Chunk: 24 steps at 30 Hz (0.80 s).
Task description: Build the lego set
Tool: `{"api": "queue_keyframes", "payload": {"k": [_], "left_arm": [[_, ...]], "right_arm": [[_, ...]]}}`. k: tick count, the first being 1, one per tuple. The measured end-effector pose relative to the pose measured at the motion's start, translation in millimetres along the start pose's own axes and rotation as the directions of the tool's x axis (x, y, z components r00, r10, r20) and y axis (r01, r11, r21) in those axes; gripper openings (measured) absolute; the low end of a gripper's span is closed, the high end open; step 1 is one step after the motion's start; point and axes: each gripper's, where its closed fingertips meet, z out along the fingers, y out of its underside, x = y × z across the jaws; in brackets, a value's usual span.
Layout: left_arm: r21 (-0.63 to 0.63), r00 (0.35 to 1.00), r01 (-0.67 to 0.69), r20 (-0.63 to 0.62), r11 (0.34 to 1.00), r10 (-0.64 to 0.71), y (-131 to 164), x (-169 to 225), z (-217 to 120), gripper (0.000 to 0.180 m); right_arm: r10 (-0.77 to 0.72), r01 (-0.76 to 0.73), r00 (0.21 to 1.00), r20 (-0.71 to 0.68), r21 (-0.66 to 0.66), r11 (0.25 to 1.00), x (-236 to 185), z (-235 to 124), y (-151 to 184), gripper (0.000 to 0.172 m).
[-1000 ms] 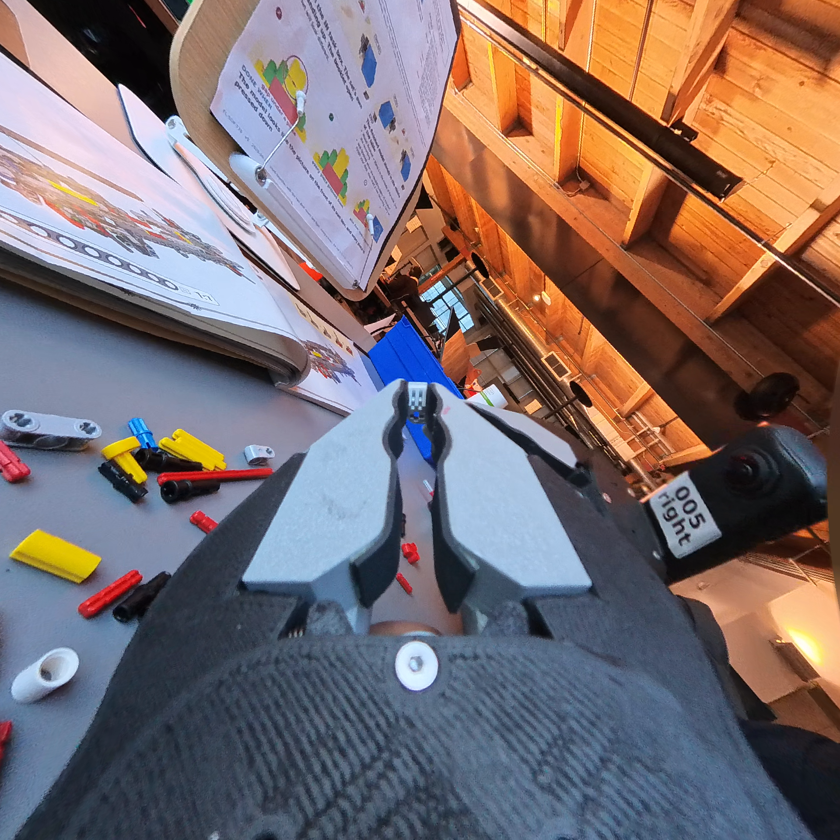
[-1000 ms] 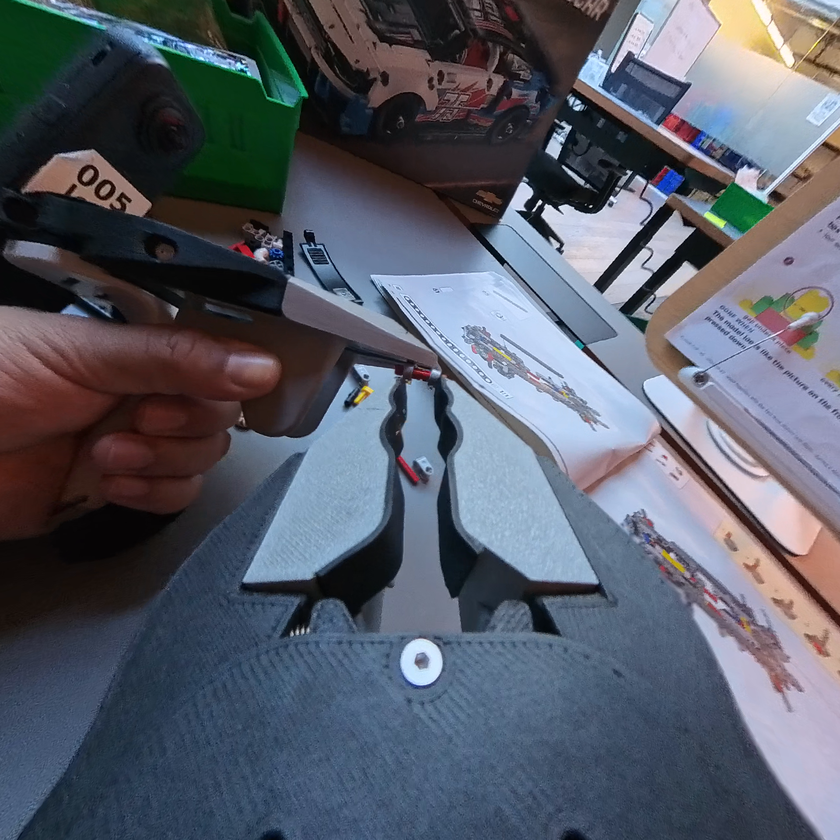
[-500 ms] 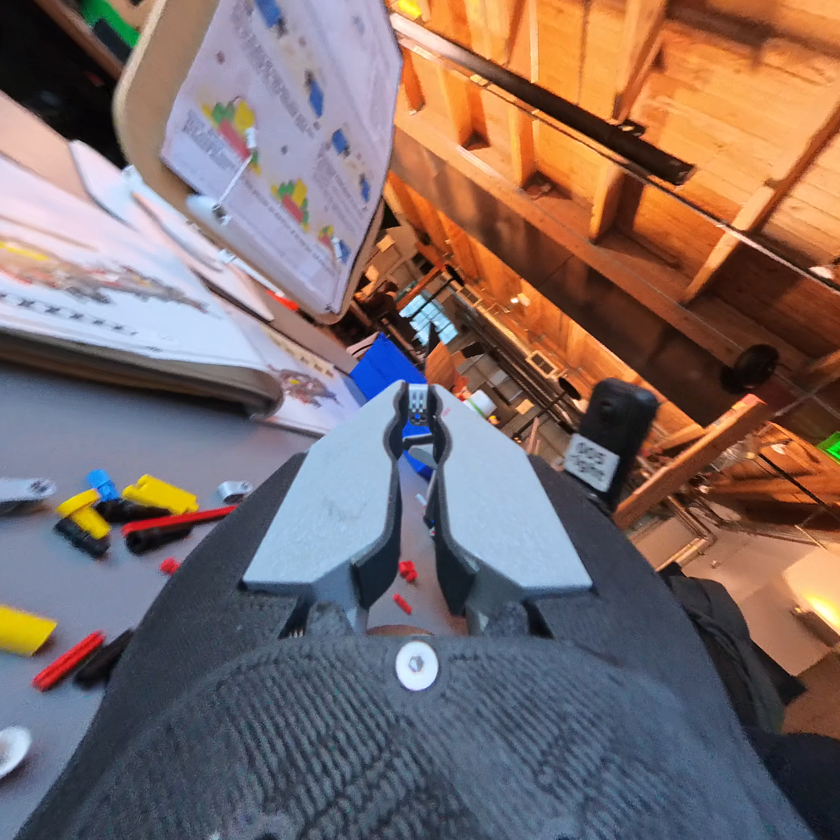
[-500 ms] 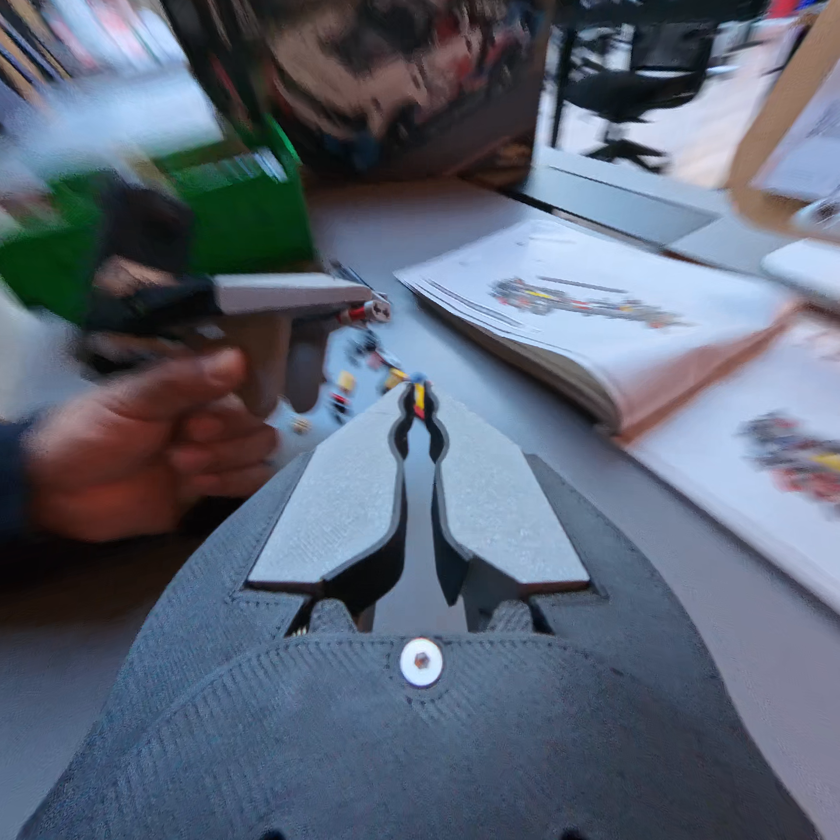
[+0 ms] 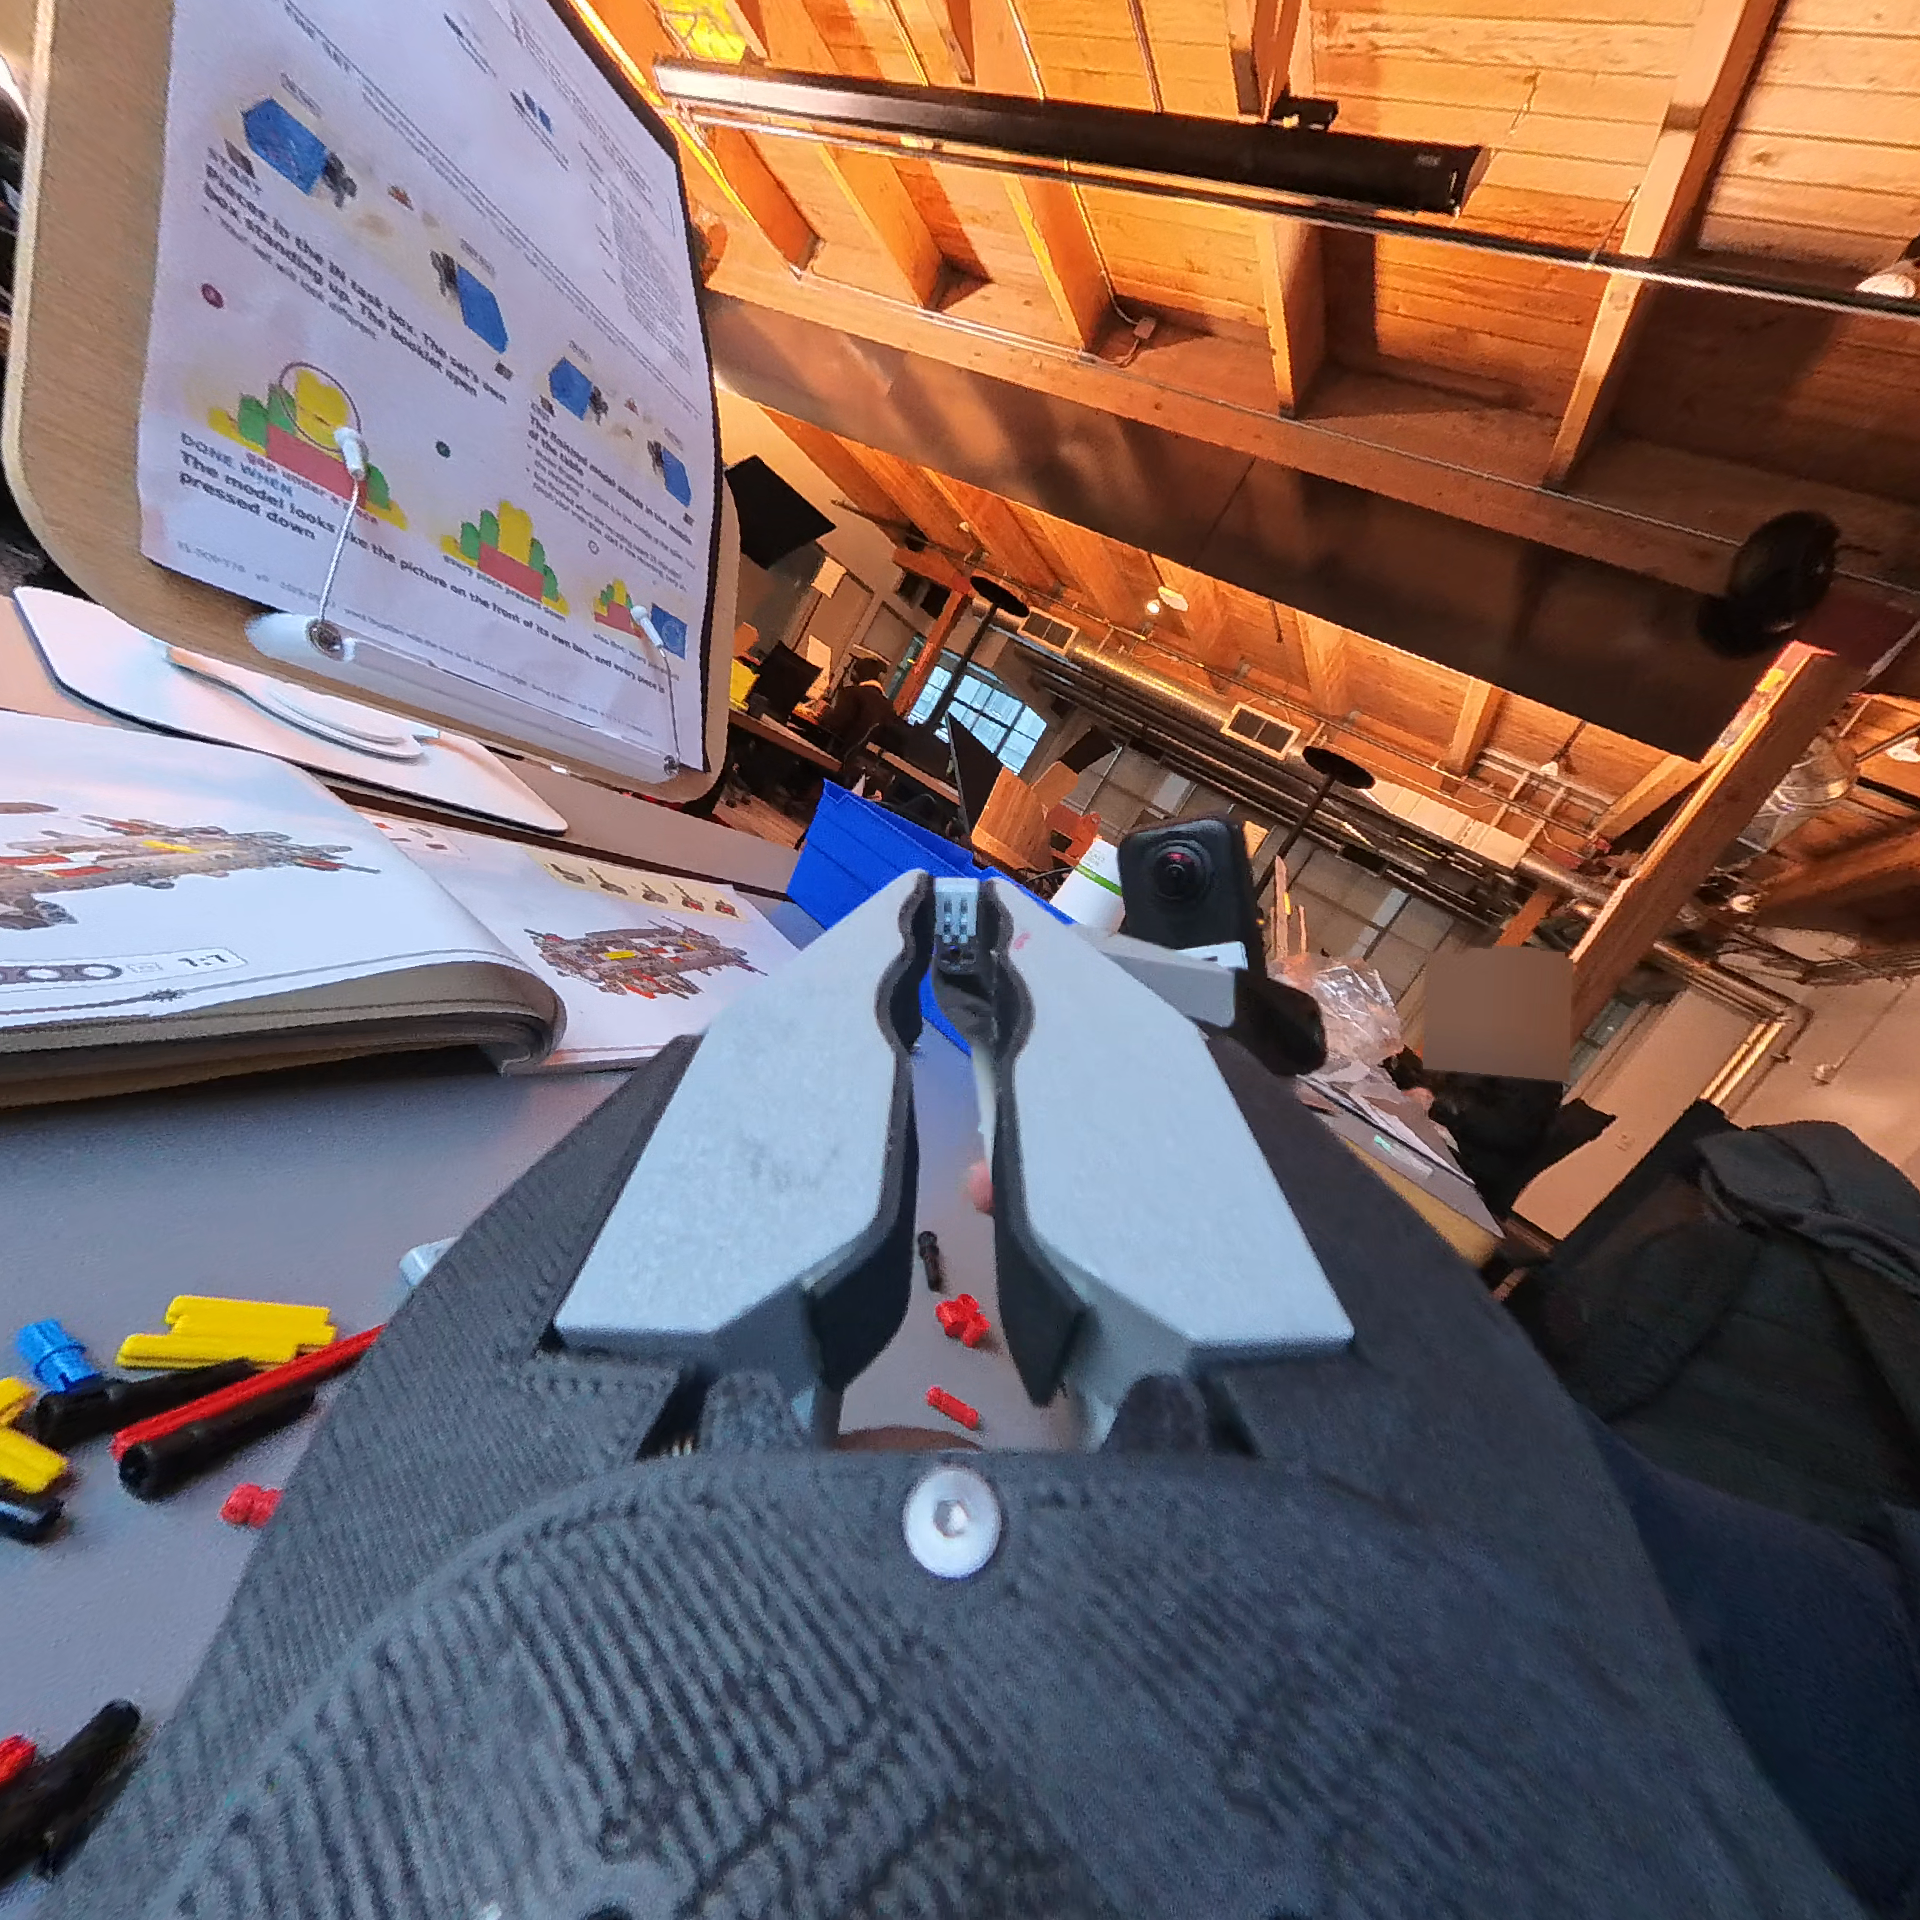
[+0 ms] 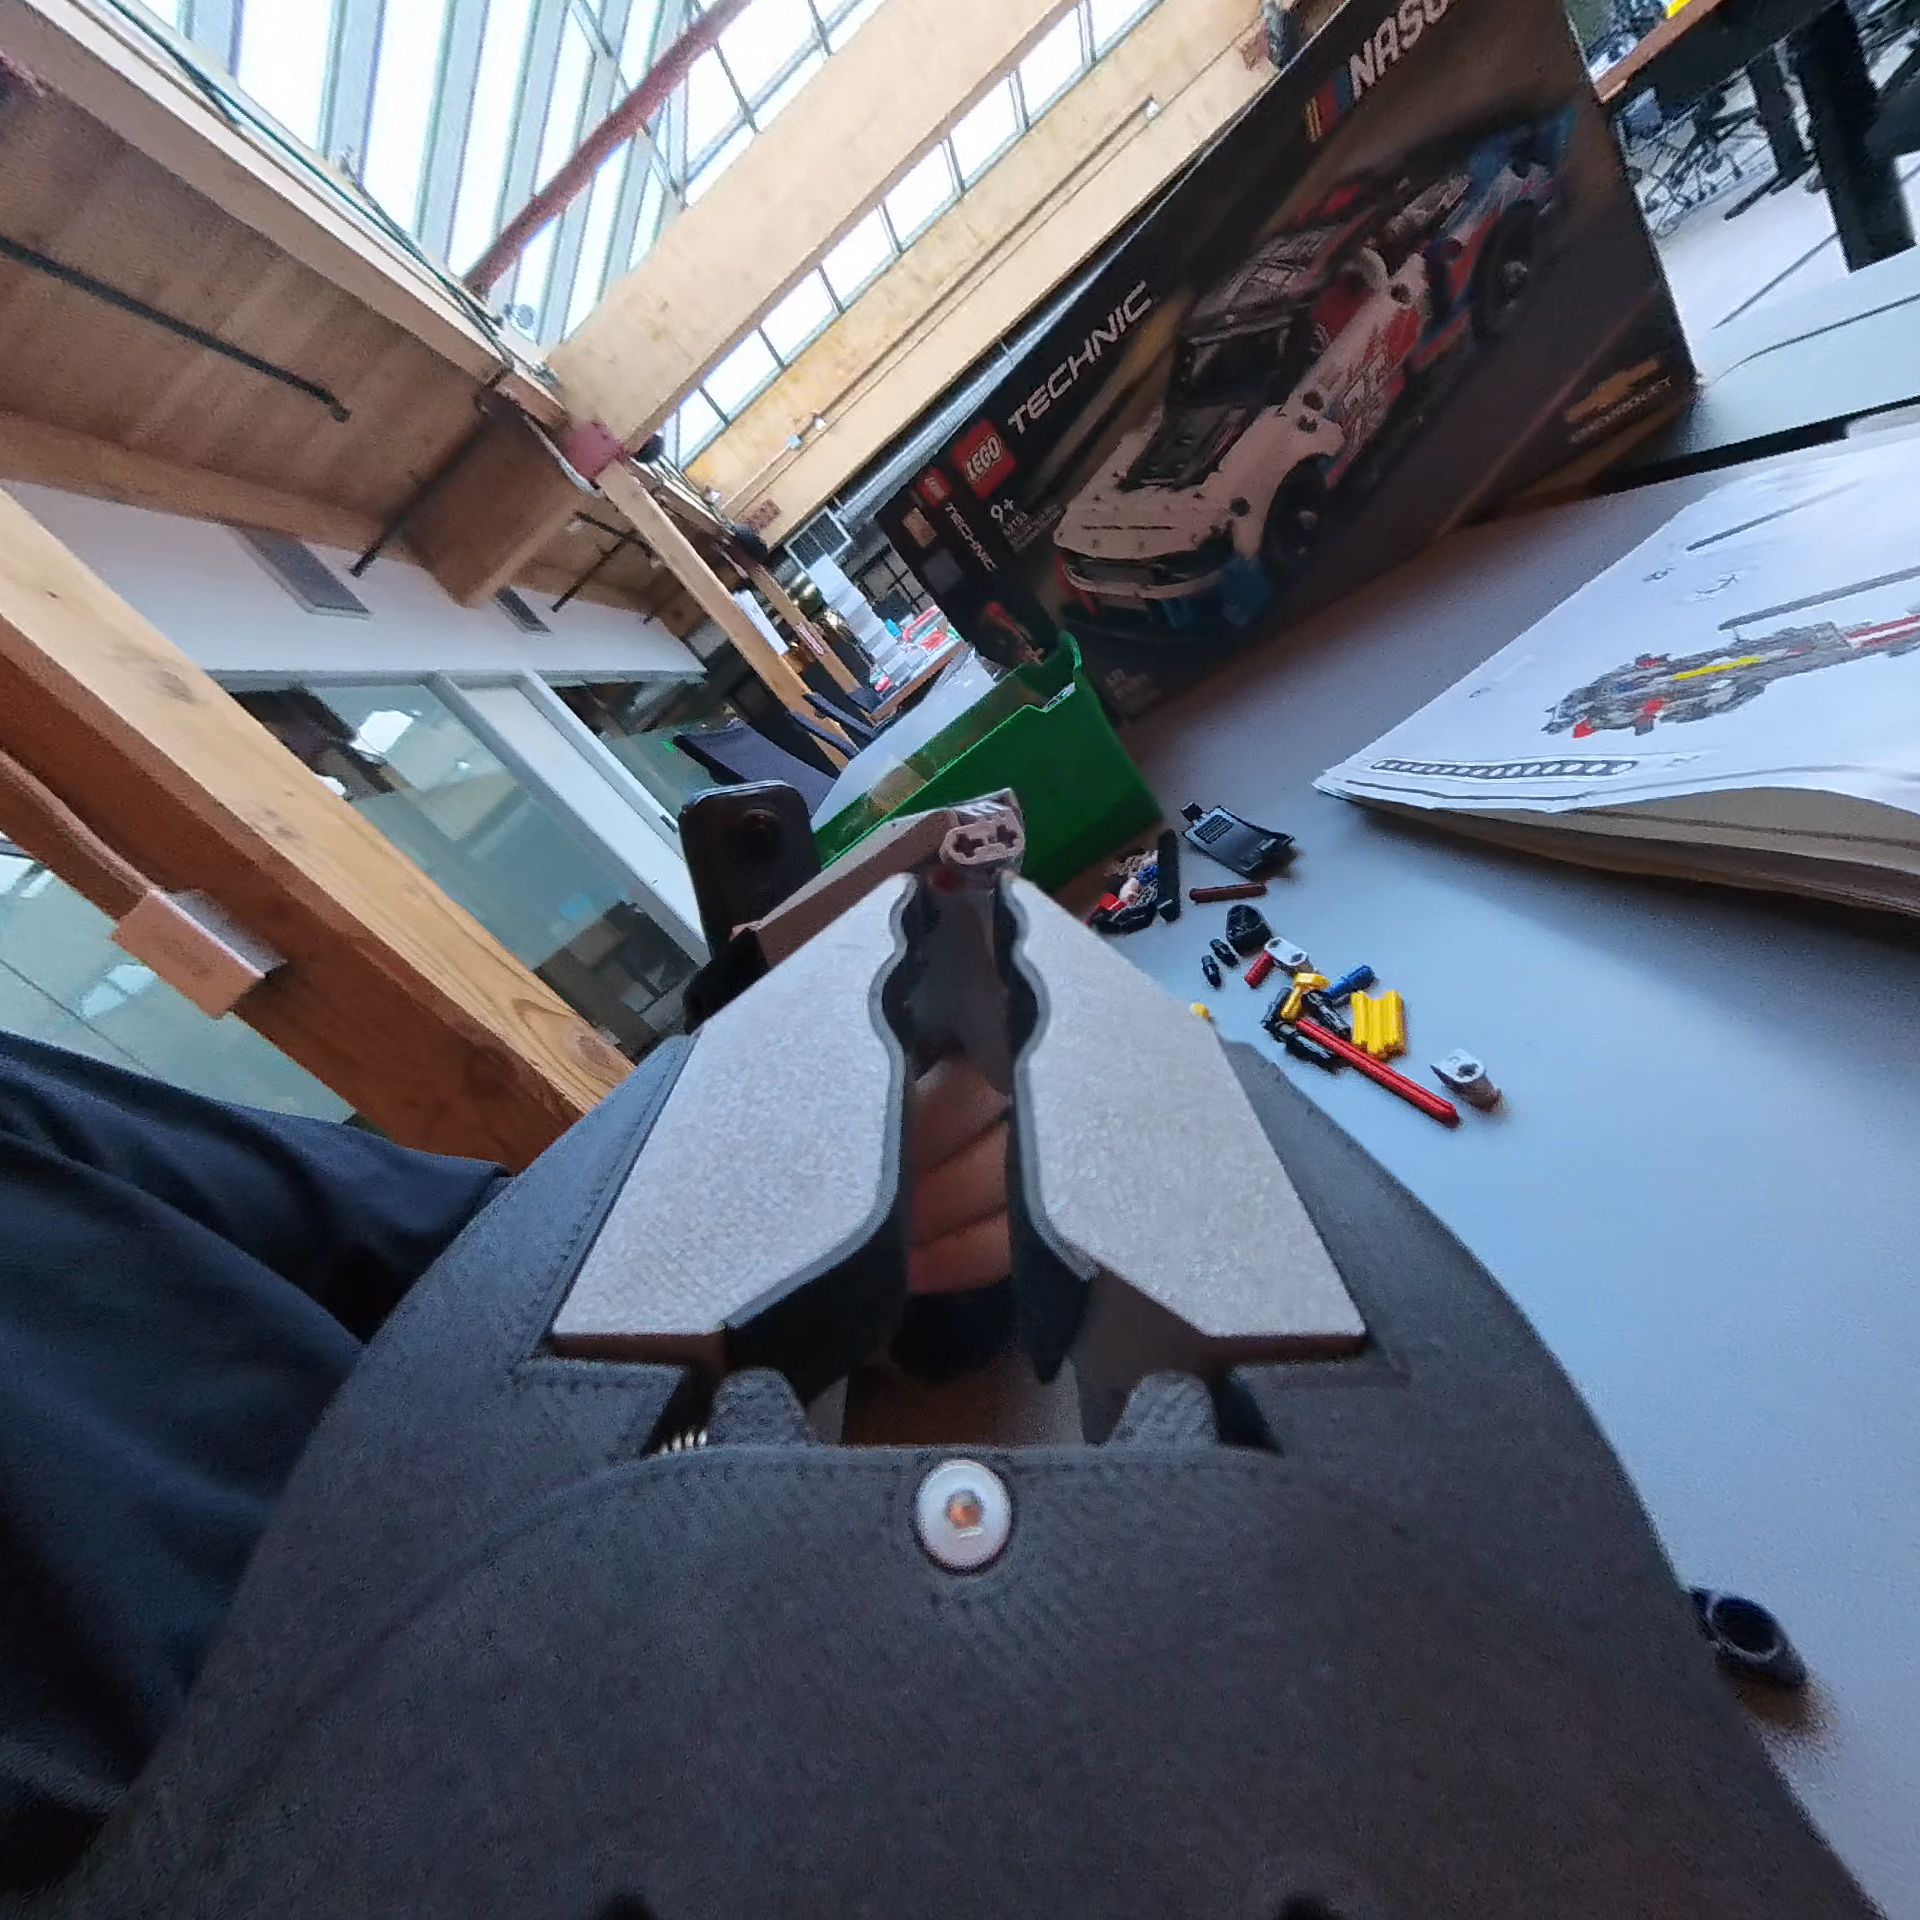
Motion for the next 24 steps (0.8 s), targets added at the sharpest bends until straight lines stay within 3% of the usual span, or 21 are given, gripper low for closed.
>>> {"api": "queue_keyframes", "payload": {"k": [7,9,17,21,24], "left_arm": [[-0.028,0.999,-0.032,0.017,0.999,0.033,2.9,0.1,-7.6,0.006],[-0.048,0.999,-0.038,0.014,0.998,0.039,5.5,0.8,-10.2,0.006],[-0.098,0.999,0.032,0.011,0.995,-0.031,11.9,-1.3,-13.2,0.006],[-0.221,0.999,-0.019,-0.043,0.975,0.01,19.9,3.9,-16.6,0.007],[-0.347,0.982,-0.136,-0.171,0.928,0.08,19.2,12.8,-24.6,0.013]], "right_arm": [[-0.001,0.001,1.0,0.012,-0.023,1.0,-0.2,-1.1,3.4,0.008],[-0.002,0.001,1.0,0.029,0.01,1.0,-2.0,-3.2,-1.5,0.0],[-0.019,0.02,0.999,0.026,-0.056,0.998,1.5,-4.9,4.5,0.0],[-0.089,0.09,0.996,0.012,-0.098,0.991,1.1,-11.2,2.0,0.0],[-0.121,0.12,0.993,-0.002,-0.132,0.984,3.5,-19.8,-1.2,0.0]]}}
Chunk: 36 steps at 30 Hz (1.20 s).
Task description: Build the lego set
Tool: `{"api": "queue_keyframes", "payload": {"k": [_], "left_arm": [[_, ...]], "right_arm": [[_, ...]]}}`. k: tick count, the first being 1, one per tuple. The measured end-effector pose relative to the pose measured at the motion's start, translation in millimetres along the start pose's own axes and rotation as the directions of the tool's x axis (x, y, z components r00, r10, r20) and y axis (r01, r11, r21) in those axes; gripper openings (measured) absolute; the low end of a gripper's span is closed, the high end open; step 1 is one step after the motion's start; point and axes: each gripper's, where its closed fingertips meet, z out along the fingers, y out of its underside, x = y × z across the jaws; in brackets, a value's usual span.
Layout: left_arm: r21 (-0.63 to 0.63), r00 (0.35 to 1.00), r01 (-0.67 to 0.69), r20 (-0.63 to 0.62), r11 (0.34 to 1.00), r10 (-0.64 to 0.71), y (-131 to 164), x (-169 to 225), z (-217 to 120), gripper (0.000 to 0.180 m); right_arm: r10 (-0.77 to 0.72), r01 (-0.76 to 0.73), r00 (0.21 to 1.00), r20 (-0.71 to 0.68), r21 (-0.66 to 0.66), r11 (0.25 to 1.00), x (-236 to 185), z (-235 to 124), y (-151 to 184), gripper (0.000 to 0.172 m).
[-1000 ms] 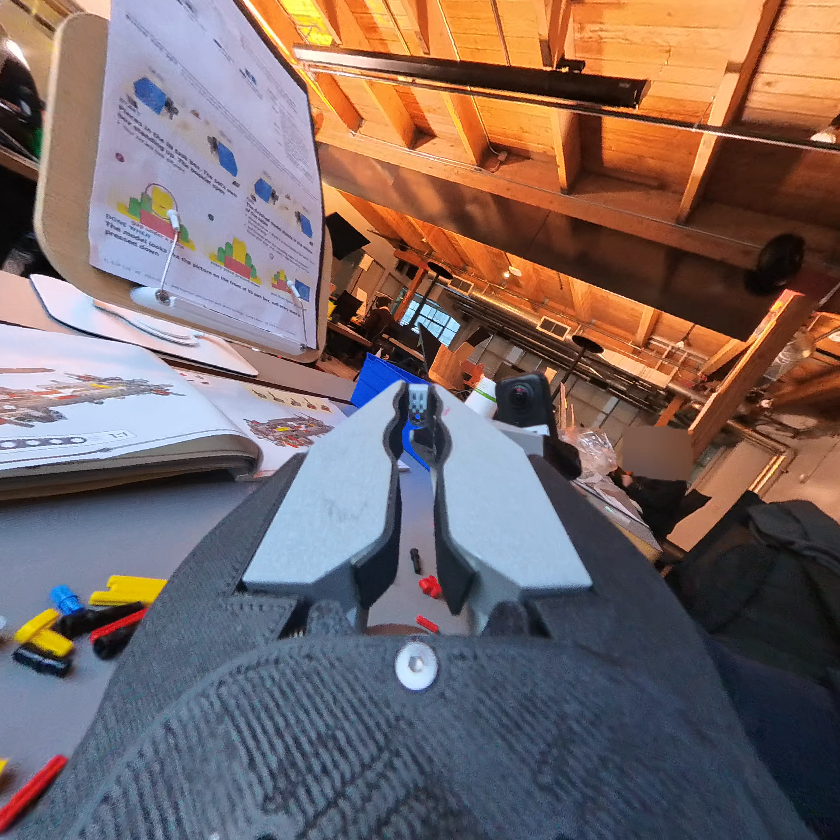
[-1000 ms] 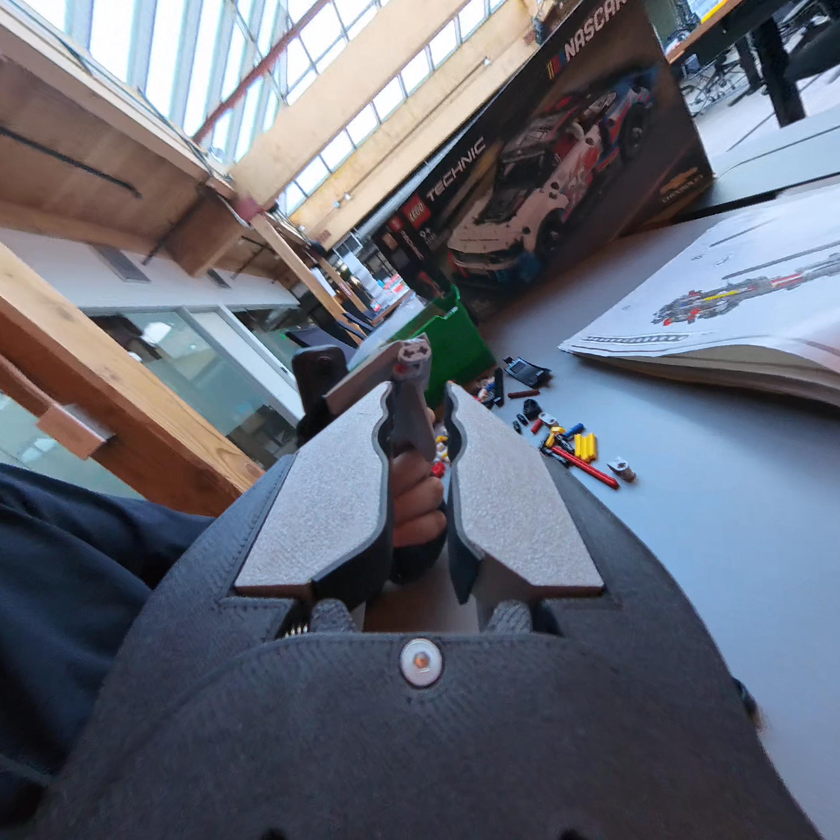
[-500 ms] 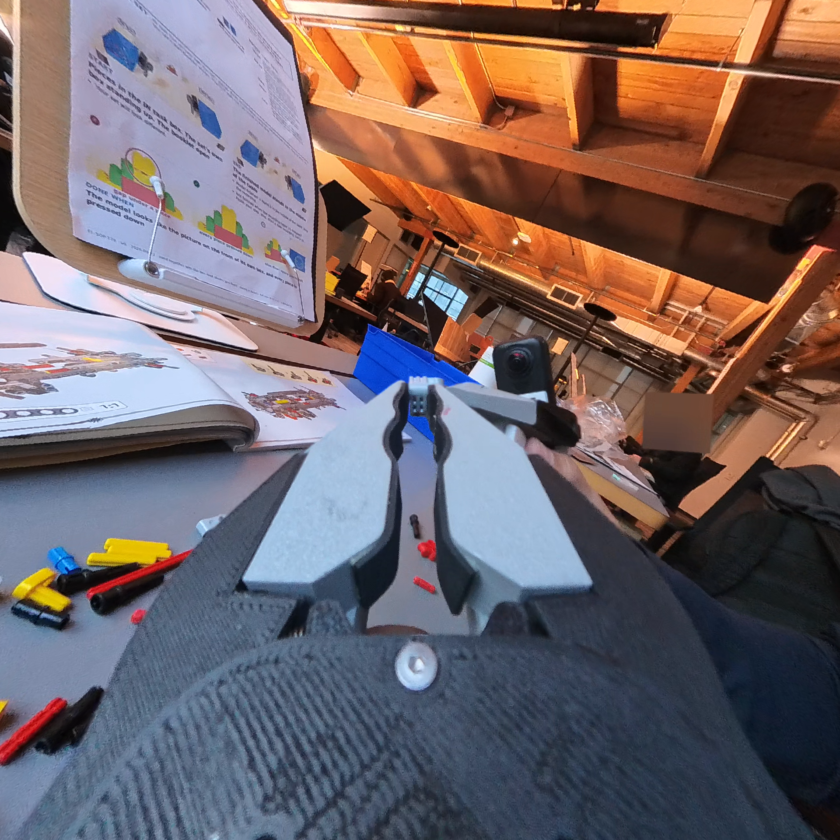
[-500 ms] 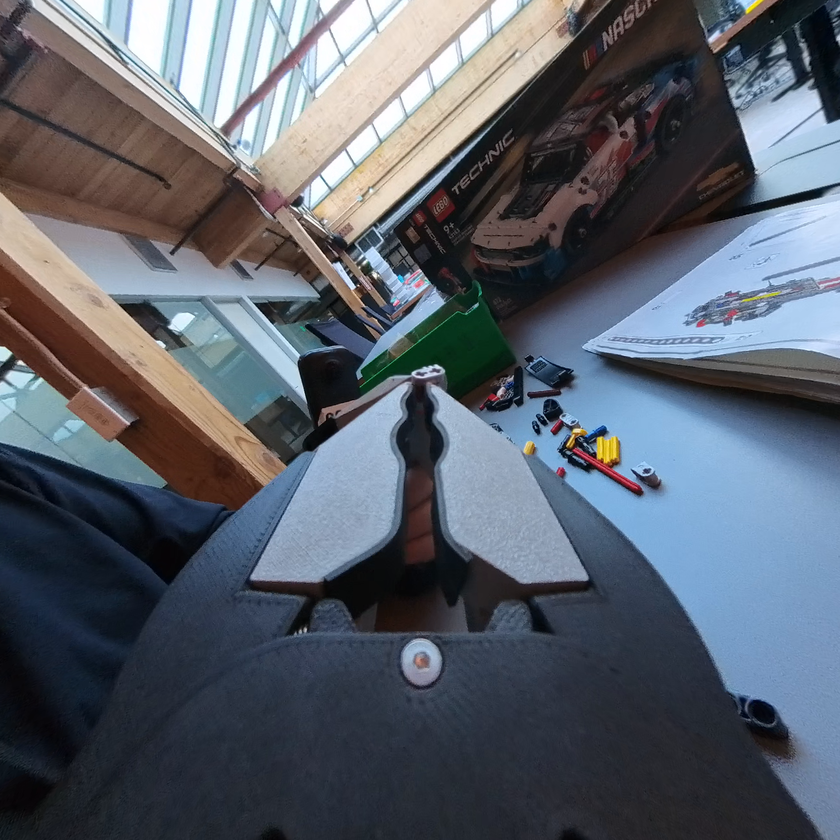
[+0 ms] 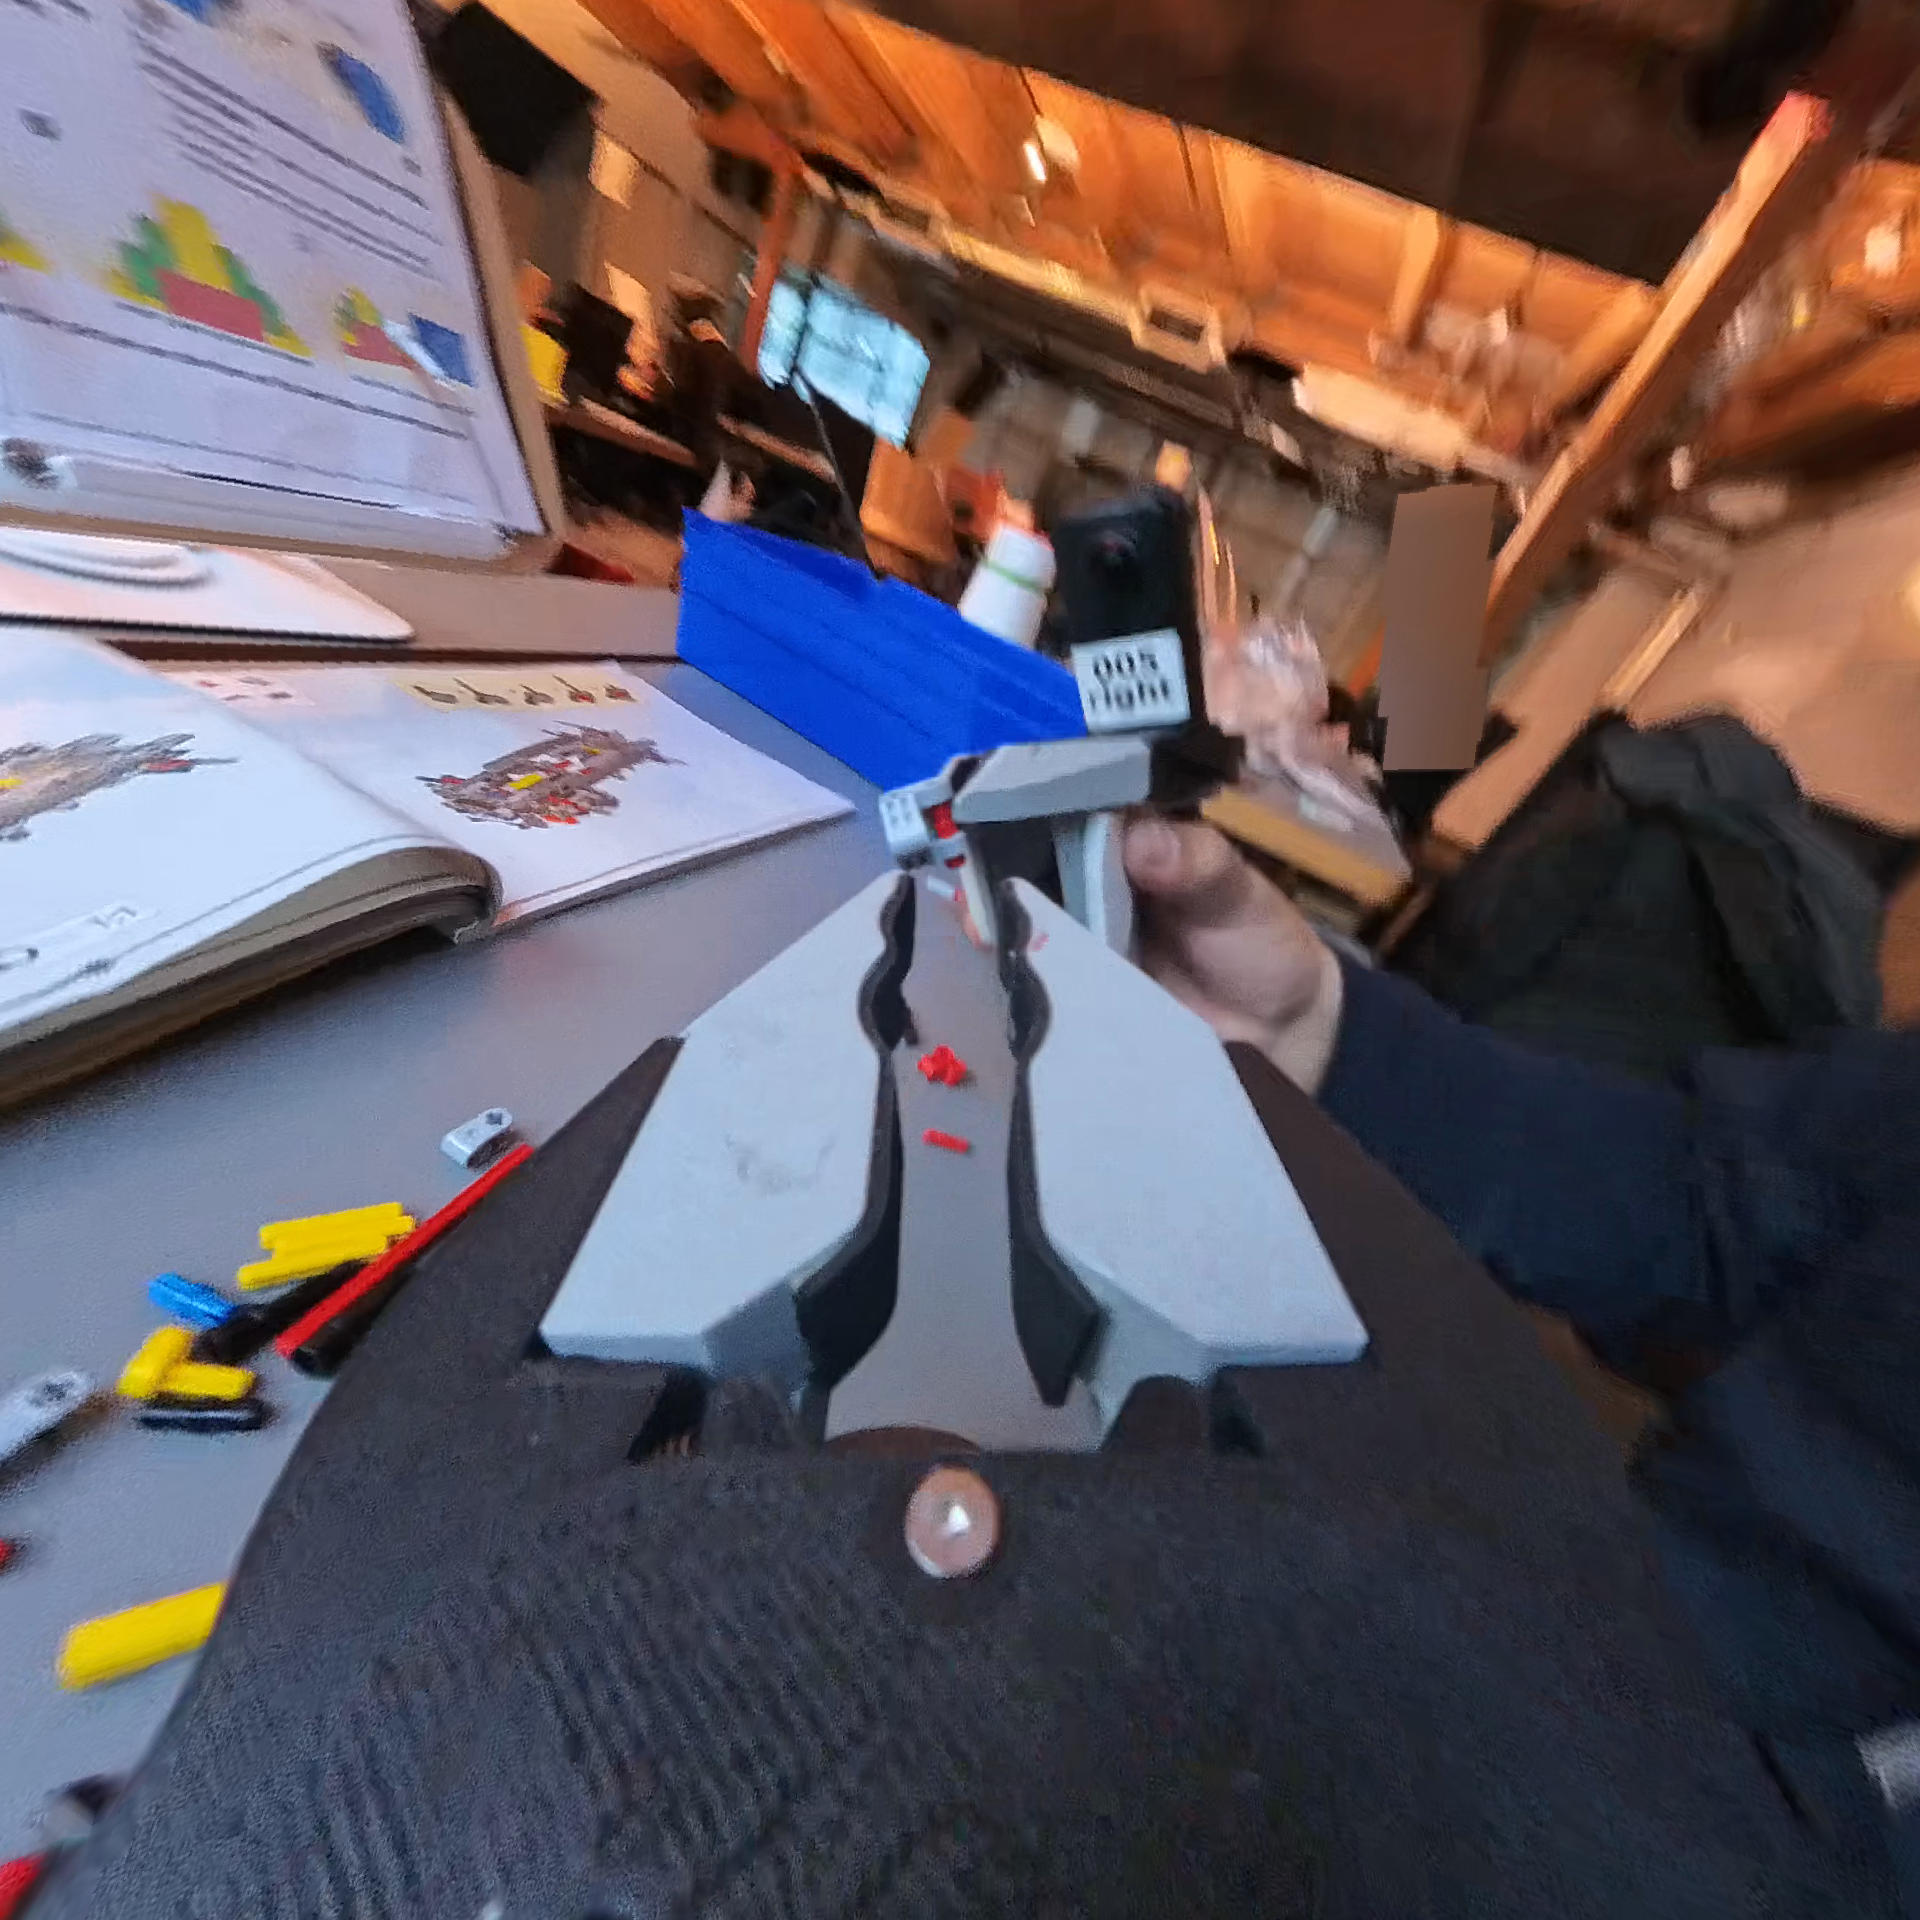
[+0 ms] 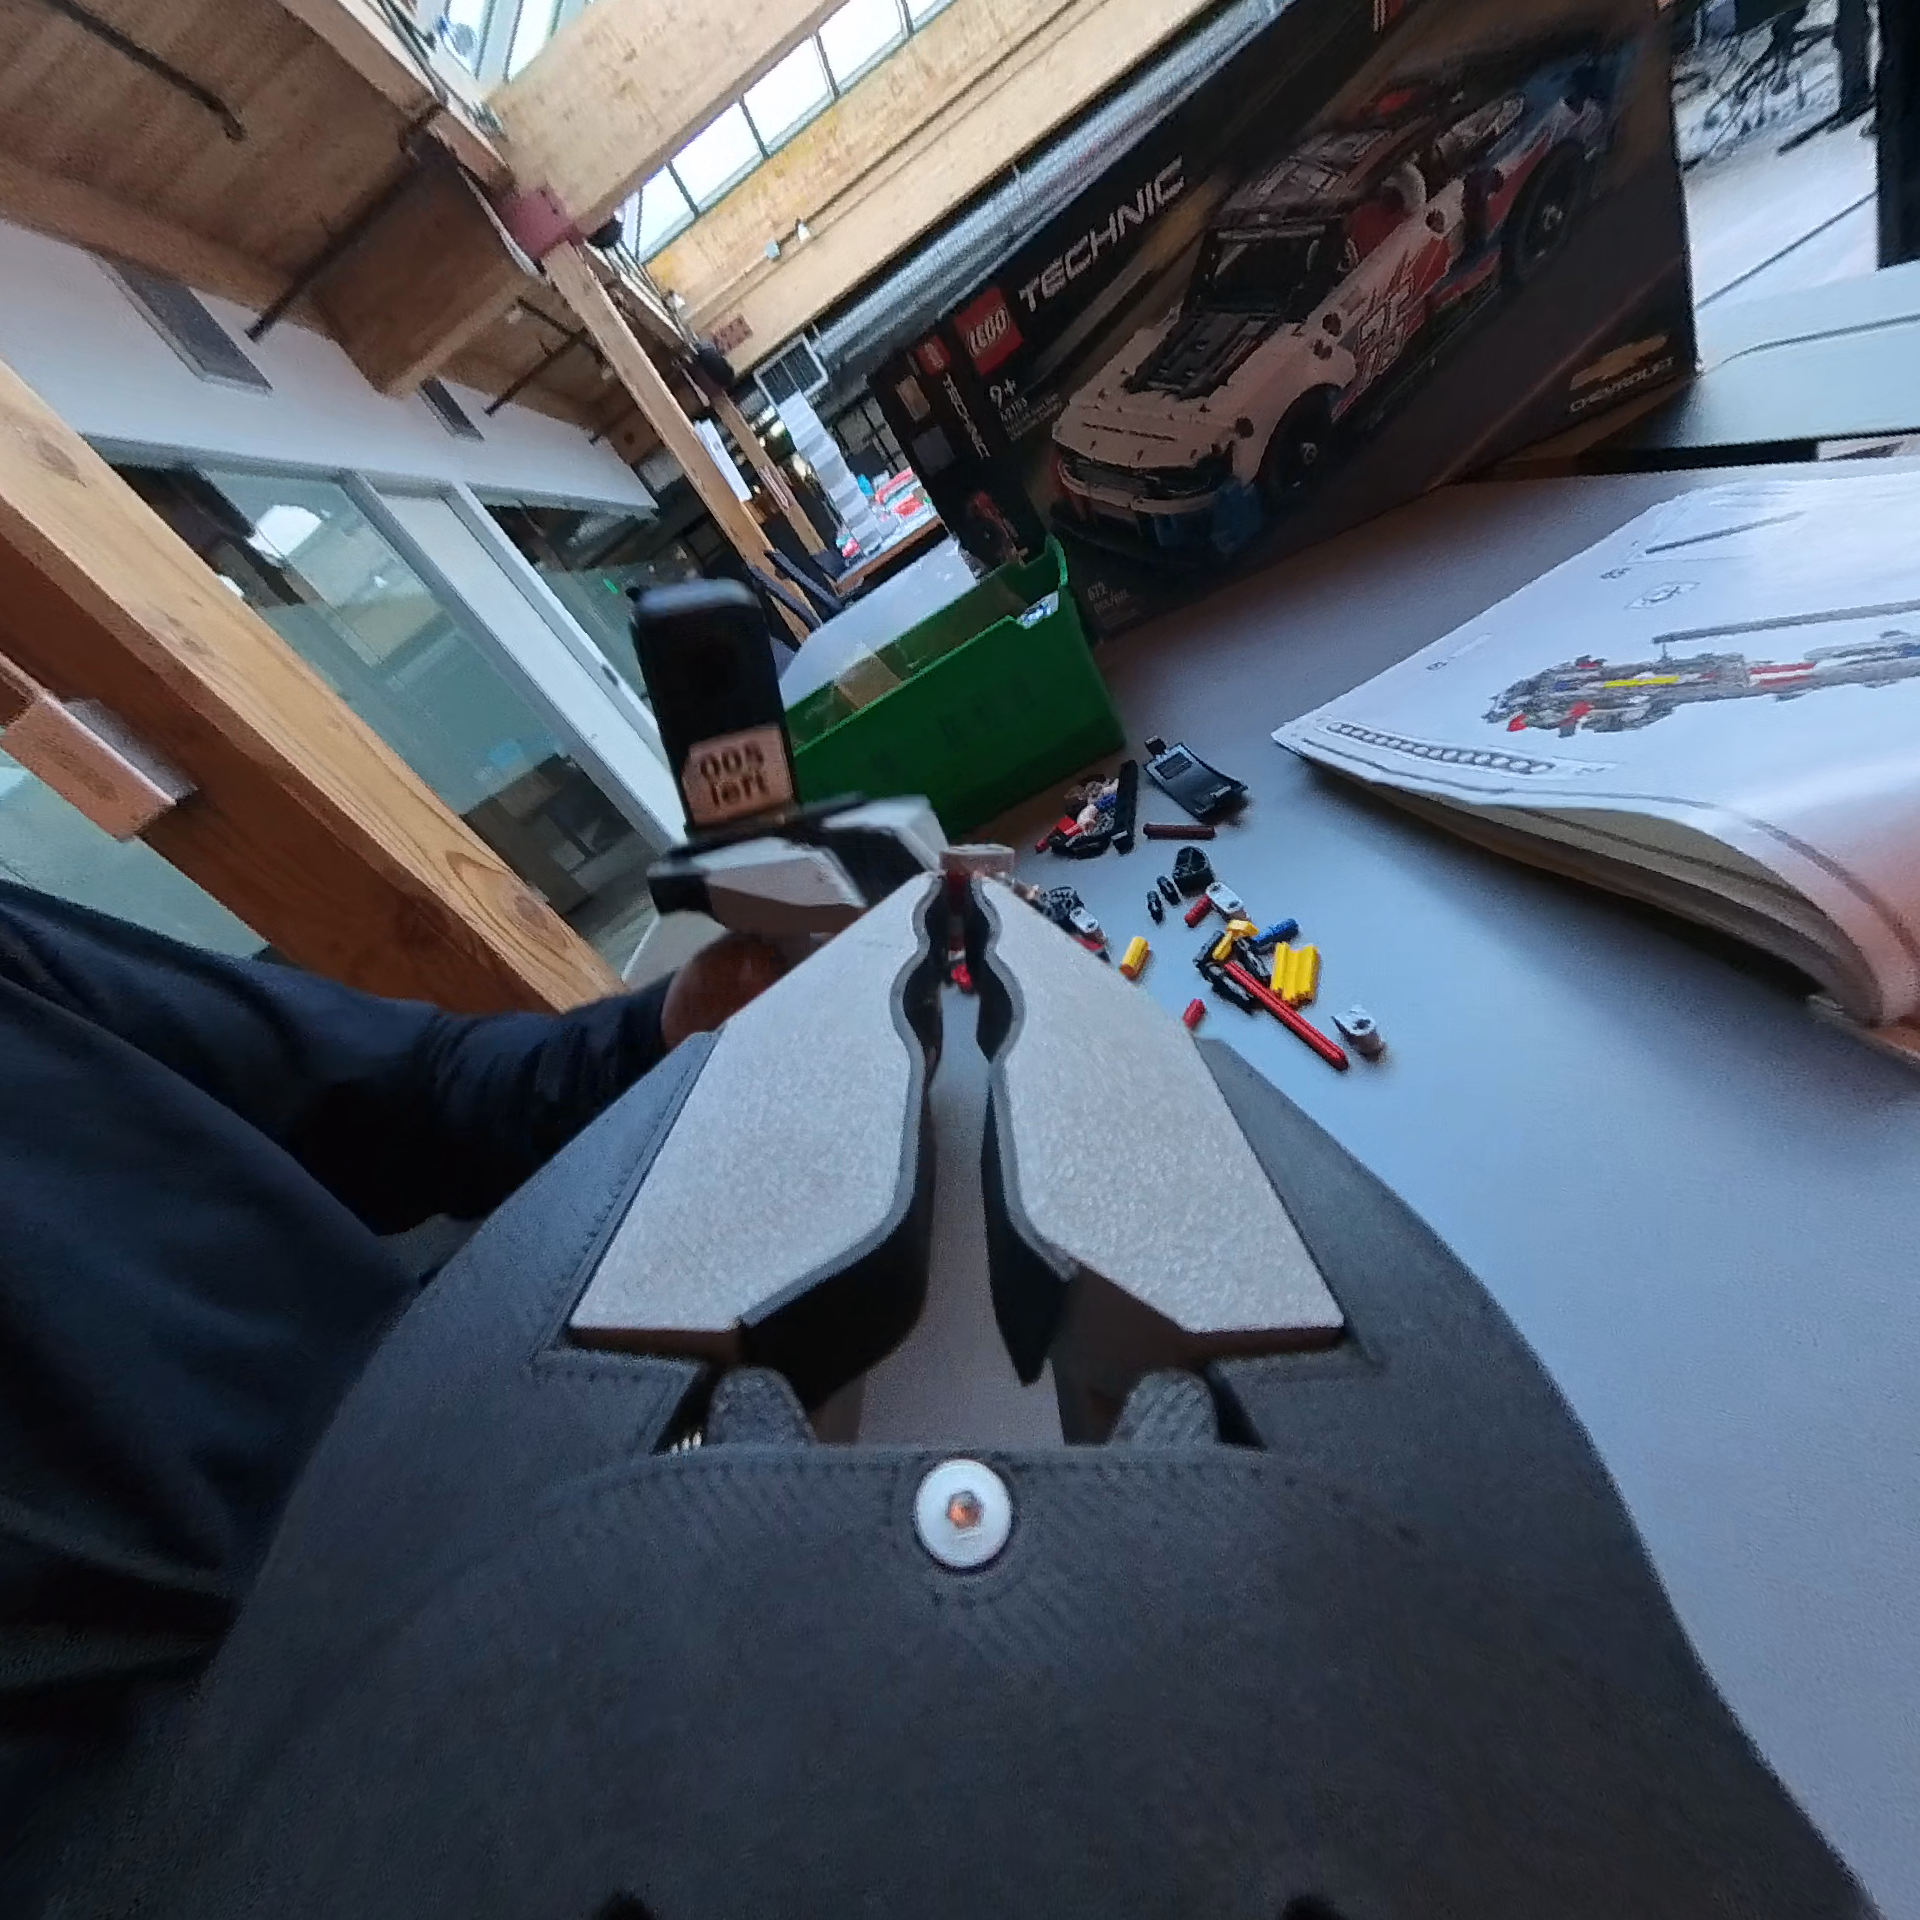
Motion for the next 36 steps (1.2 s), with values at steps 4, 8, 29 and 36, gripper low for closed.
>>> {"api": "queue_keyframes", "payload": {"k": [4,8,29,36], "left_arm": [[-0.253,0.978,-0.201,-0.106,0.946,0.179,6.8,3.5,-10.4,0.027],[-0.442,0.913,-0.397,-0.281,0.805,0.296,29.9,13.1,-7.2,0.041],[-0.296,0.866,-0.254,-0.494,0.921,0.081,40.9,22.5,-2.8,0.015],[-0.27,0.836,-0.248,-0.545,0.93,0.065,38.6,31.4,-9.2,0.017]], "right_arm": [[0.012,-0.01,0.999,0.04,-0.075,0.997,-2.2,-5.9,7.8,0.0],[-0.069,0.082,0.995,0.072,-0.205,0.975,-12.3,-2.0,26.1,0.0],[0.061,0.007,0.972,0.229,-0.286,0.958,-24.7,0.3,49.3,0.0],[0.12,-0.031,0.947,0.299,-0.286,0.958,-33.7,1.6,50.8,0.0]]}}
